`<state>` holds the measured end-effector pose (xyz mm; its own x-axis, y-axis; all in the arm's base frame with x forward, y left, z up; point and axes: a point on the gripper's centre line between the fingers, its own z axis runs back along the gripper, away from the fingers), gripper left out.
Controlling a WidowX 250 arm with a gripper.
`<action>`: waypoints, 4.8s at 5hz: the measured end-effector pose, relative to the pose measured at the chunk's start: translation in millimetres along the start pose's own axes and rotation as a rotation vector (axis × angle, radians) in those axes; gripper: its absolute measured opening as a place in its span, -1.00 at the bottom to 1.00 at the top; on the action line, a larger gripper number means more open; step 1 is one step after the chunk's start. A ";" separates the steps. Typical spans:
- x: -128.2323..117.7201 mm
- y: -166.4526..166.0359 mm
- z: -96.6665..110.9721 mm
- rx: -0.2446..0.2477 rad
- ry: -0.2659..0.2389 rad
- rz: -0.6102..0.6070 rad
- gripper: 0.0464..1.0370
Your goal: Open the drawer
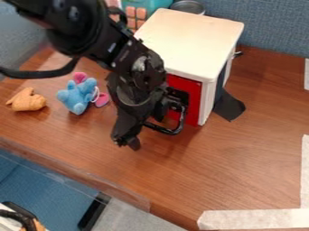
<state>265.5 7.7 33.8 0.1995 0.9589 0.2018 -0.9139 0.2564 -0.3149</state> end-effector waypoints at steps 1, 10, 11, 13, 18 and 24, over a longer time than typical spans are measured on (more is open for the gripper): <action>-3.7 1.1 -3.4 -0.002 -0.005 0.026 0.28; -36.7 63.7 30.4 -0.050 0.015 0.135 -0.79; -36.7 68.3 32.4 -0.050 0.015 0.135 -0.79; -38.2 76.7 35.7 -0.034 0.027 0.155 -0.79; -18.7 81.6 58.6 0.036 0.003 -0.048 0.90; 14.0 12.3 114.2 0.077 0.107 -0.543 0.93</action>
<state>216.6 10.4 138.6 0.6798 0.6996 0.2201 -0.6922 0.7112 -0.1228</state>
